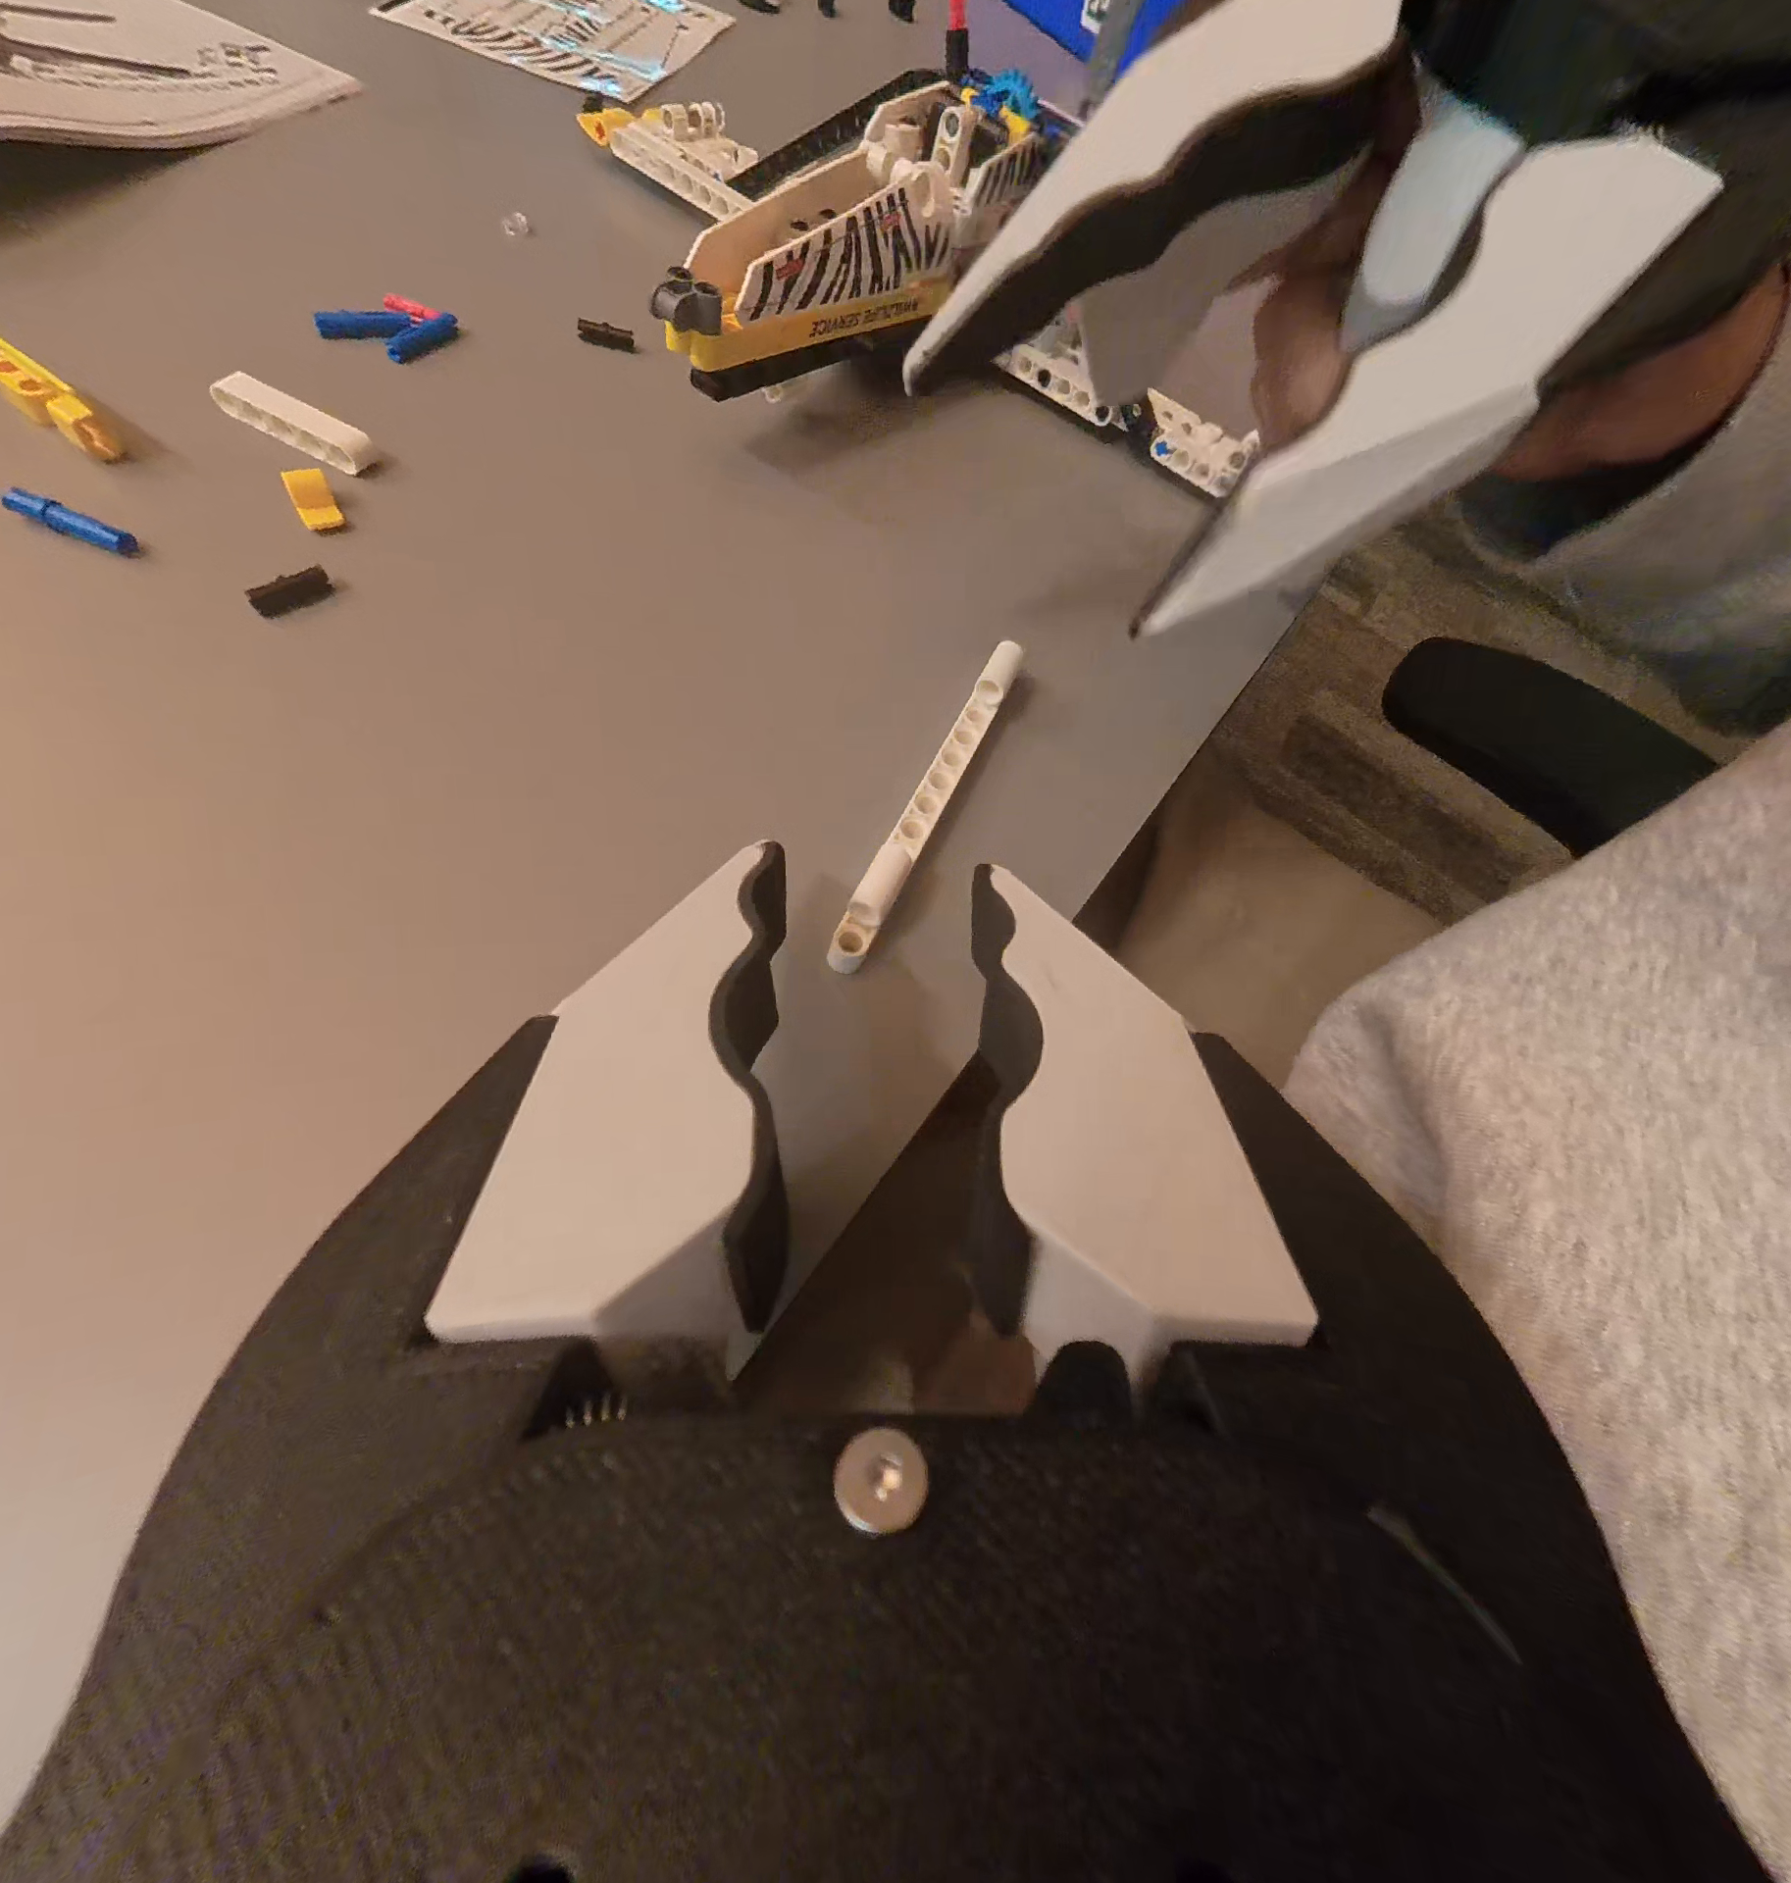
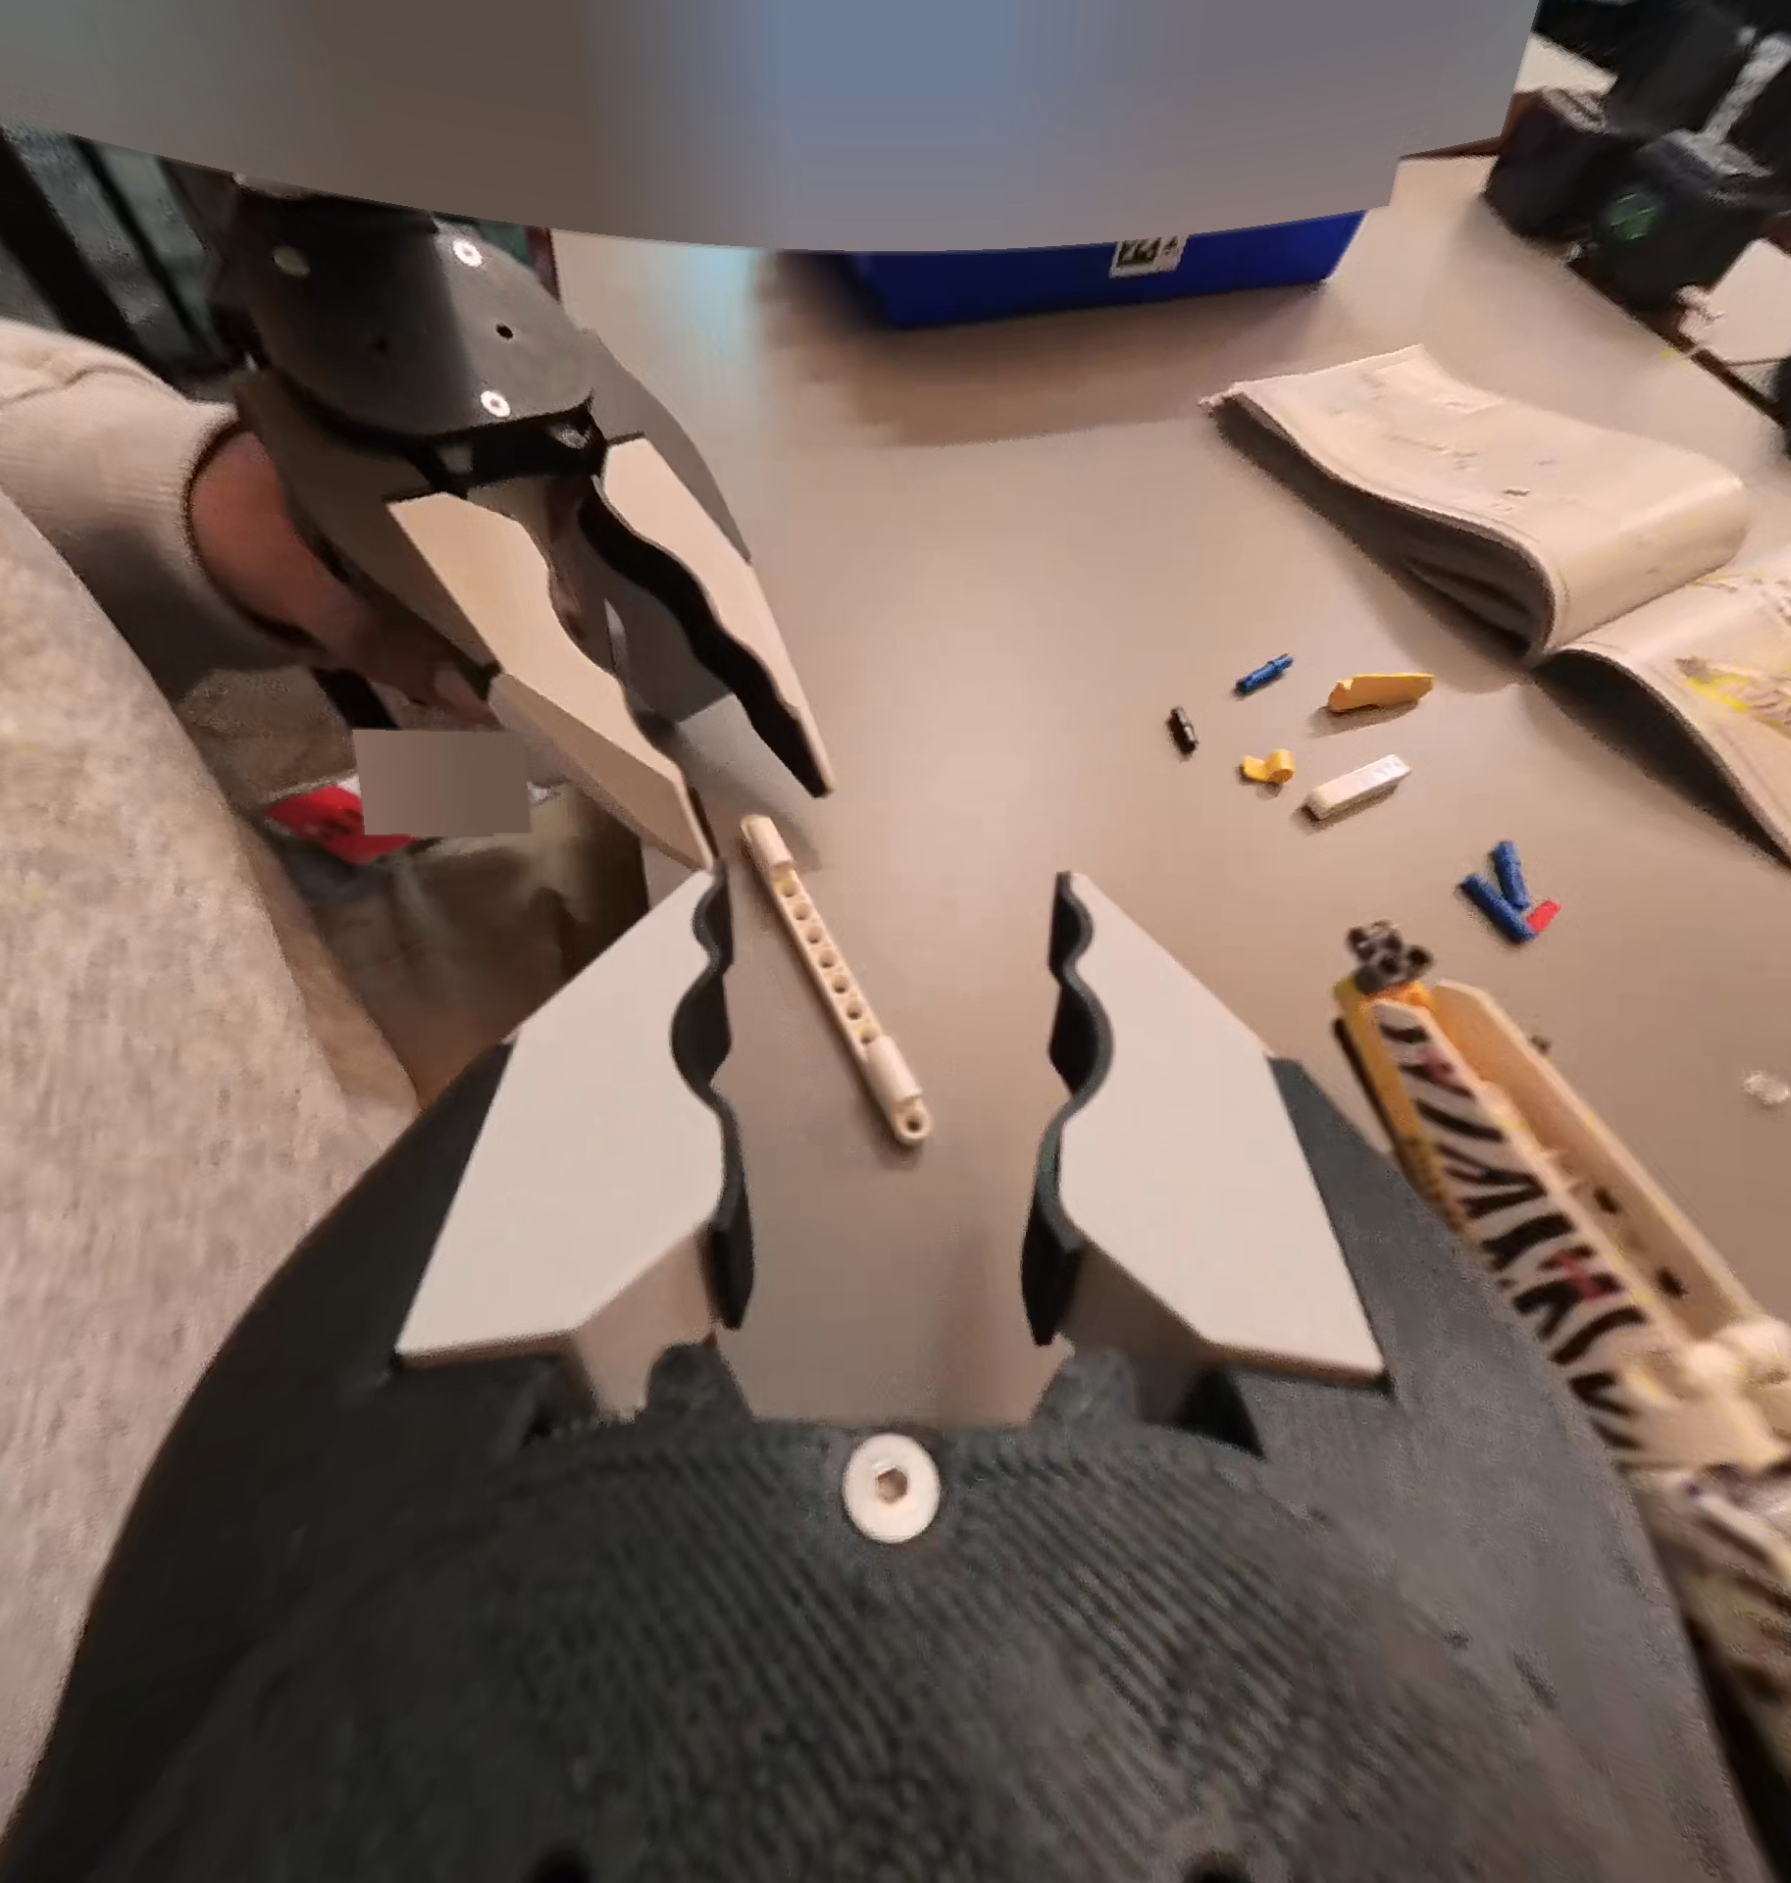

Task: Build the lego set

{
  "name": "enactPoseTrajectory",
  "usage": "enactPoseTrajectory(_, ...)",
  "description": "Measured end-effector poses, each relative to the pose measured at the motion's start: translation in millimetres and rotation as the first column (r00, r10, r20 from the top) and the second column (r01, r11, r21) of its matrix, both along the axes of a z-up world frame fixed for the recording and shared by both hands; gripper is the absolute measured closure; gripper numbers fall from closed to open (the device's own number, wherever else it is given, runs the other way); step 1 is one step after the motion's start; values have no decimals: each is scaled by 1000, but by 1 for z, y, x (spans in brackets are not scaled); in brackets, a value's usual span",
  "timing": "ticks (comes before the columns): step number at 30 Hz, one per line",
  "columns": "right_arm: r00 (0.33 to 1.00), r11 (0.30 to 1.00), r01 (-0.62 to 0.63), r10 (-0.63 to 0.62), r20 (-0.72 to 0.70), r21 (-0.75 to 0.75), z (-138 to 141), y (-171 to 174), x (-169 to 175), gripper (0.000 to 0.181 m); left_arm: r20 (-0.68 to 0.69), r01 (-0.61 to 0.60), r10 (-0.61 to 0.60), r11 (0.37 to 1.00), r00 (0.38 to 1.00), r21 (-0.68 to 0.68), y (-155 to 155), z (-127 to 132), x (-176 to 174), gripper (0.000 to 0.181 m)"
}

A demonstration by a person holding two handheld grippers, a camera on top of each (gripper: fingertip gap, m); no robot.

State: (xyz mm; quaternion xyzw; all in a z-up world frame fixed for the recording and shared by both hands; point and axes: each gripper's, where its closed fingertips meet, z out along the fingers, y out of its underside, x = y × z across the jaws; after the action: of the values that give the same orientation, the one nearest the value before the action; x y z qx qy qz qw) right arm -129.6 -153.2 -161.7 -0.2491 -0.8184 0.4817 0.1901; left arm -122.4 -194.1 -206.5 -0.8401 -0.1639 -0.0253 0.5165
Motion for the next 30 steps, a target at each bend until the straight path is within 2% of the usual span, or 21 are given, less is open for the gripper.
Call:
enactPoseTrajectory(3, 997, 997, 67, -68, -28, -40, -11, -10, 8, 104, -22, -2, 2, 1000, 1000, 14, 5, 5, 1, 145)
enactPoseTrajectory(6, 983, 988, 148, -151, -103, -36, -14, -13, 5, 102, -59, -21, 25, 997, 998, 74, 7, 16, -1, 141)
enactPoseTrajectory(9, 967, 976, 186, -202, -157, -110, 1, -15, -2, 104, -69, -63, 73, 990, 995, 128, 5, 26, -8, 120)
enactPoseTrajectory(13, 968, 963, 201, -224, -117, -179, 8, -11, -7, 107, -82, -139, 152, 979, 985, 149, -1, 32, -21, 97)
enactPoseTrajectory(15, 961, 958, 204, -235, -146, -202, 15, -4, -9, 110, -75, -159, 174, 973, 982, 167, -3, 36, -25, 97)
enactPoseTrajectory(17, 928, 948, 244, -290, -234, -205, 25, 9, -14, 116, -47, -162, 174, 968, 984, 189, -4, 38, -27, 98)
enactPoseTrajectory(20, 895, 941, 280, -328, -303, -192, 27, 19, -19, 123, -4, -181, 187, 955, 982, 235, -7, 39, -33, 103)
enactPoseTrajectory(23, 877, 935, 266, -336, -344, -234, 35, 20, -19, 131, 14, -208, 212, 942, 977, 263, -9, 38, -43, 105)
enactPoseTrajectory(25, 874, 922, 209, -326, -361, -327, 47, 19, -19, 134, -5, -225, 234, 943, 972, 244, -9, 36, -52, 106)
enactPoseTrajectory(28, 877, 859, 115, -323, -355, -498, 65, 25, -19, 140, -25, -213, 226, 944, 974, 251, -3, 47, -64, 106)
enactPoseTrajectory(30, 873, 823, 52, -313, -375, -565, 74, 27, -17, 146, 38, -166, 161, 948, 986, 271, 5, 53, -64, 107)
